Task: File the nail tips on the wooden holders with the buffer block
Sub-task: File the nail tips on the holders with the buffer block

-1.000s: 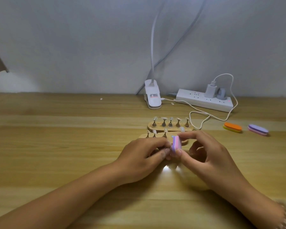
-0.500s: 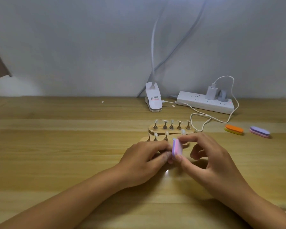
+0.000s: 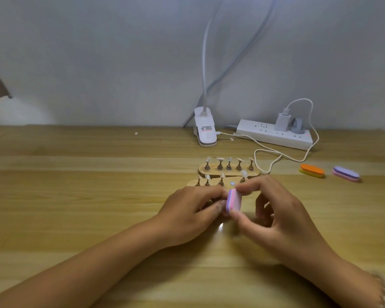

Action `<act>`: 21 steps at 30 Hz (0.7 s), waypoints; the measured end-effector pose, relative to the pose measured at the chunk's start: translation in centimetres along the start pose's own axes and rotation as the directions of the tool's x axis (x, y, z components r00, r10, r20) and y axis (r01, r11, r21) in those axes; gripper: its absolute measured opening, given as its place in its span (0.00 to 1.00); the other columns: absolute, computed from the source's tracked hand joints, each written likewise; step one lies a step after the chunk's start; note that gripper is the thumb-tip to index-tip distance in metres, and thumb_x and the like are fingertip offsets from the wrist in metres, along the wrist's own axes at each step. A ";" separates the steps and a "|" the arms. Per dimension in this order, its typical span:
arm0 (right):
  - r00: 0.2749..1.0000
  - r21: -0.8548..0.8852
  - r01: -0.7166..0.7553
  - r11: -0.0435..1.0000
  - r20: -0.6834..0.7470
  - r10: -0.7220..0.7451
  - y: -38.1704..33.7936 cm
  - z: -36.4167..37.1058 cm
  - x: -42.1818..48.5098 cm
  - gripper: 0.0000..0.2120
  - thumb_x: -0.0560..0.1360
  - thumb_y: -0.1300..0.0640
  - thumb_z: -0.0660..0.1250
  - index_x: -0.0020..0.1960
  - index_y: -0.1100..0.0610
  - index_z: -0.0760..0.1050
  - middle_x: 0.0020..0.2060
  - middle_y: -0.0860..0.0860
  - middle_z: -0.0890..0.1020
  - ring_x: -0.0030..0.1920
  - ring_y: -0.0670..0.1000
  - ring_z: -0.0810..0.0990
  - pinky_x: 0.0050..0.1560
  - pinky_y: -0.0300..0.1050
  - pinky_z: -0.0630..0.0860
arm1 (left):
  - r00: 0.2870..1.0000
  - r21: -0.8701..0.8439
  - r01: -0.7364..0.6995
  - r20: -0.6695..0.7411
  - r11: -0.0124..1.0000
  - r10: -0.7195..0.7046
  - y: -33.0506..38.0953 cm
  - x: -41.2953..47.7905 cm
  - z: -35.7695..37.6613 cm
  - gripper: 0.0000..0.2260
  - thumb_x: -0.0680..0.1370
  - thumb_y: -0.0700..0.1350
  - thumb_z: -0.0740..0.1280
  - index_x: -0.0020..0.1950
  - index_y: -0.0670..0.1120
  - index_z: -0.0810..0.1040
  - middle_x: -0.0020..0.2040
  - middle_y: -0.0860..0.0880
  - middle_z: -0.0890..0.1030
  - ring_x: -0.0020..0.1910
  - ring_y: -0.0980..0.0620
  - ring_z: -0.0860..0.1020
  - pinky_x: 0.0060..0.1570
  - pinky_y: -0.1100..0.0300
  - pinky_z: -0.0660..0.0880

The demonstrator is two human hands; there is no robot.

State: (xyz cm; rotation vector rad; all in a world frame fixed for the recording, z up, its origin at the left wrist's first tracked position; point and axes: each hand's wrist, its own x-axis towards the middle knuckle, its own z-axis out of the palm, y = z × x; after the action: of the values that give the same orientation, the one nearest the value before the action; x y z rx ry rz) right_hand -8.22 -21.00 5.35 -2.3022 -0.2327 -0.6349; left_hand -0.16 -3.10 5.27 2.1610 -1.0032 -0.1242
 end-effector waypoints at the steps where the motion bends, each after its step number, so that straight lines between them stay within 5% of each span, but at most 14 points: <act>1: 1.000 0.012 0.006 1.000 0.000 -0.006 -0.1 0.0 0.0 0.12 0.69 0.52 0.76 0.50 0.48 0.76 0.46 0.41 0.78 0.36 0.49 0.76 0.34 0.32 0.69 | 1.000 0.000 -0.003 -0.002 1.000 0.003 0.0 0.0 0.0 0.08 0.79 0.49 0.61 0.47 0.56 0.79 0.40 0.58 0.79 0.41 0.57 0.75 0.47 0.49 0.74; 11: 0.997 0.000 -0.070 0.998 -0.036 0.070 0.0 -0.1 0.0 0.13 0.68 0.49 0.75 0.49 0.49 0.76 0.45 0.42 0.77 0.34 0.51 0.74 0.34 0.35 0.69 | 1.000 -0.026 -0.006 -0.005 1.000 0.005 0.0 0.0 0.1 0.07 0.80 0.48 0.62 0.46 0.56 0.79 0.39 0.60 0.80 0.39 0.62 0.75 0.42 0.56 0.72; 14: 1.000 -0.020 -0.006 1.000 -0.001 0.006 -0.6 0.1 -0.2 0.13 0.68 0.48 0.75 0.49 0.48 0.75 0.44 0.42 0.77 0.32 0.50 0.75 0.34 0.39 0.72 | 1.000 -0.022 0.004 0.006 1.000 -0.004 0.0 0.0 0.2 0.10 0.78 0.50 0.59 0.49 0.51 0.80 0.40 0.56 0.80 0.39 0.56 0.75 0.45 0.49 0.74; 21: 0.998 0.011 -0.057 0.998 0.003 0.057 -0.2 0.0 0.0 0.14 0.67 0.50 0.77 0.48 0.48 0.74 0.42 0.38 0.76 0.31 0.49 0.74 0.32 0.31 0.67 | 1.000 -0.057 -0.020 0.018 0.998 0.021 0.0 0.0 0.2 0.07 0.78 0.50 0.60 0.44 0.58 0.77 0.37 0.57 0.78 0.36 0.58 0.73 0.43 0.50 0.74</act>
State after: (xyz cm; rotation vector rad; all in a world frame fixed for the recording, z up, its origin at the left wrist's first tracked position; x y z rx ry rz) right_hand -8.32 -20.85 5.43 -2.2907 -0.1714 -0.6005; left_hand -0.24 -3.23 5.16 2.1013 -1.0199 -0.1615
